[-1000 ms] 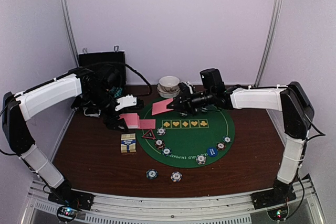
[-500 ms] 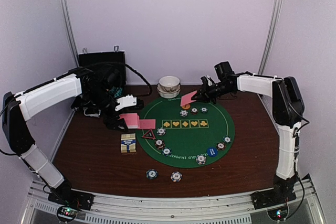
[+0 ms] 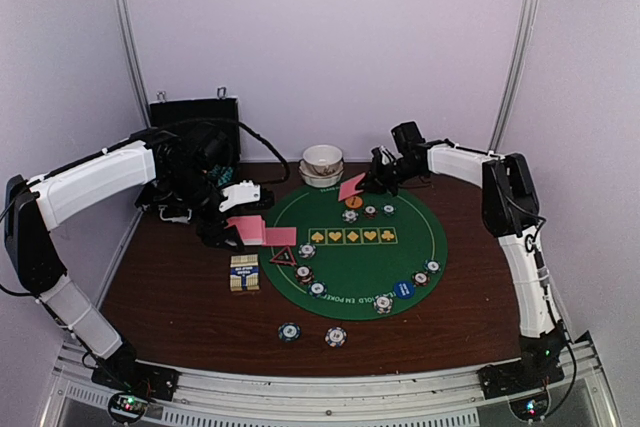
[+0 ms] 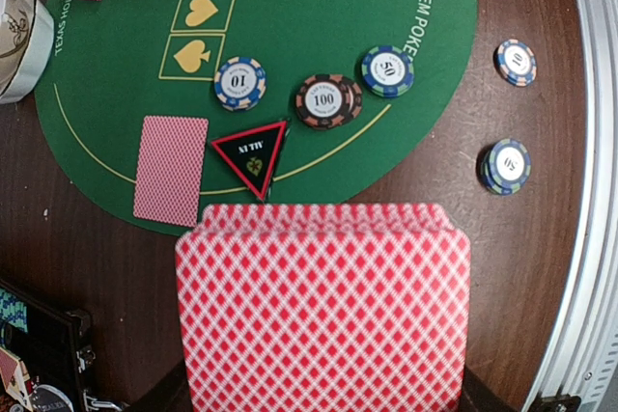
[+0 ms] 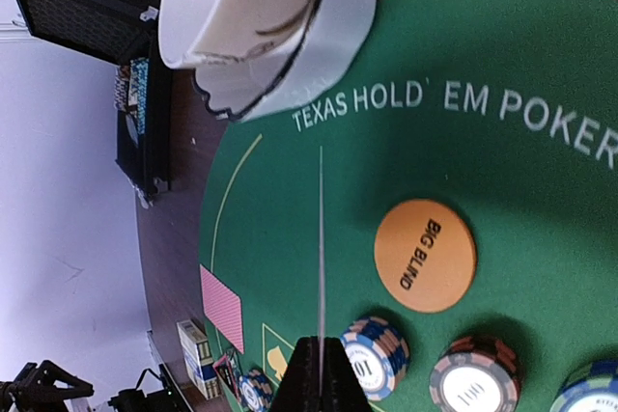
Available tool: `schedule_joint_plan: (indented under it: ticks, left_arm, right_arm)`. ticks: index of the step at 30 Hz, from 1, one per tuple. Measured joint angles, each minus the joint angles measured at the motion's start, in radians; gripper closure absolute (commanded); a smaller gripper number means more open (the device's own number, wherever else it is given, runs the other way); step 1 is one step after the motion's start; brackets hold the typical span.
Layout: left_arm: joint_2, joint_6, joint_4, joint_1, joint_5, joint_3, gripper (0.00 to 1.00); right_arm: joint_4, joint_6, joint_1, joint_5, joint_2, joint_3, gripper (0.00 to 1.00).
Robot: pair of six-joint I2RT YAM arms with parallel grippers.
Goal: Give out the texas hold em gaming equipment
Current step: Distribute the poker card in the big blind area.
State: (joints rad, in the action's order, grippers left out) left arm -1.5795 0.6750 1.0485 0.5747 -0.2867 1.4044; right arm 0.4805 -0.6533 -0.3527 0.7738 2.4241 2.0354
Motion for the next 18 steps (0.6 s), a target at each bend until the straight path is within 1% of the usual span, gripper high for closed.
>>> schedule_joint_plan:
  ticks: [2, 3, 5, 6, 9, 15, 18]
  left_arm:
    - [0.000, 0.000, 0.000, 0.000, 0.000, 0.000, 0.90]
    - [0.000, 0.000, 0.000, 0.000, 0.000, 0.000, 0.90]
    - [0.000, 0.000, 0.000, 0.000, 0.000, 0.000, 0.90]
    - [0.000, 0.000, 0.000, 0.000, 0.000, 0.000, 0.90]
    - [0.000, 0.000, 0.000, 0.000, 0.002, 0.000, 0.90]
    - [0.000, 0.000, 0.000, 0.000, 0.003, 0.000, 0.91]
    - [0.000, 0.000, 0.000, 0.000, 0.004, 0.000, 0.91]
  right_arm:
    - [0.006, 0.002, 0.000, -0.008, 0.028, 0.055, 0.95]
    - [0.016, 0.005, 0.000, -0.013, 0.041, 0.082, 0.89]
    - [0.036, 0.018, 0.000, -0.022, 0.063, 0.124, 0.75]
    - [0.050, 0.023, 0.000, -0.029, 0.070, 0.138, 0.63]
    - [0.107, 0.048, 0.000, -0.064, 0.088, 0.172, 0.46]
    - [0.193, 0.112, 0.000, -0.170, 0.085, 0.181, 0.27]
    - [0.221, 0.132, 0.000, -0.215, 0.068, 0.182, 0.22]
